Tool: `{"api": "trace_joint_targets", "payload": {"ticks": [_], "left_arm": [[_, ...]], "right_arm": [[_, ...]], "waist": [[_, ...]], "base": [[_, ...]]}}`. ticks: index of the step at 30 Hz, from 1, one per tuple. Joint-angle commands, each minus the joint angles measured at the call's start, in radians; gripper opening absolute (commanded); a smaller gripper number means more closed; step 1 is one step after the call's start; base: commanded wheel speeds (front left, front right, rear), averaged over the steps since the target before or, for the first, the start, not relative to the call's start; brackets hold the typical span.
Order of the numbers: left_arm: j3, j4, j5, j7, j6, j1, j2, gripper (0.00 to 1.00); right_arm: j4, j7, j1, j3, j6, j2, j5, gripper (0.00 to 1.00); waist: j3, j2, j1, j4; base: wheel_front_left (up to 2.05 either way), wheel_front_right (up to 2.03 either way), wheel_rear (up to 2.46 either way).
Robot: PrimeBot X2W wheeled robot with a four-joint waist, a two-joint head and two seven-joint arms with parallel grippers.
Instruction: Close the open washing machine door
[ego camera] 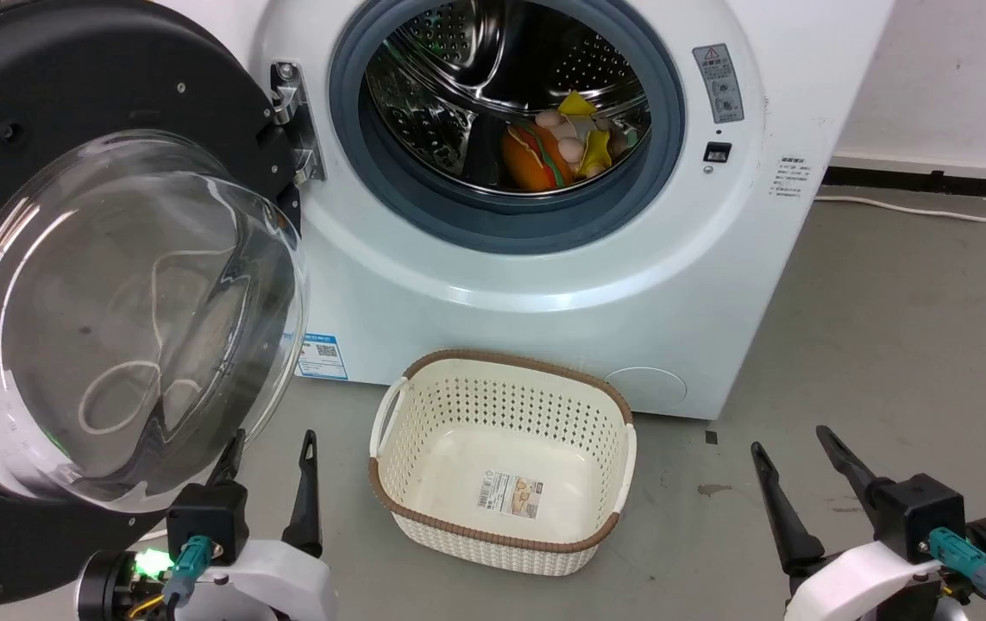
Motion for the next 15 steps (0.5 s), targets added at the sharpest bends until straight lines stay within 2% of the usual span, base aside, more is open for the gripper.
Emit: {"api": "trace_joint_targets", "payload": {"ticks": [1, 15], "left_arm": [[-0.004, -0.001, -0.003, -0.008, 0.002, -0.002, 0.0, 1.0], [-0.019, -0.003, -0.009, -0.037, 0.005, -0.002, 0.0, 1.0]], "right_arm": [[0.0, -0.008, 0.001, -0.004, 0.0, 0.0, 0.007, 1.0], [-0.004, -0.037, 0.011, -0.012, 0.0, 0.001, 0.022, 1.0]], "waist": [[0.0, 0.0, 0.0, 0.001], [-0.006, 0.0, 0.0, 0.032]], "base": [[0.0, 0.0, 0.0], [0.0, 0.0, 0.0]]}}
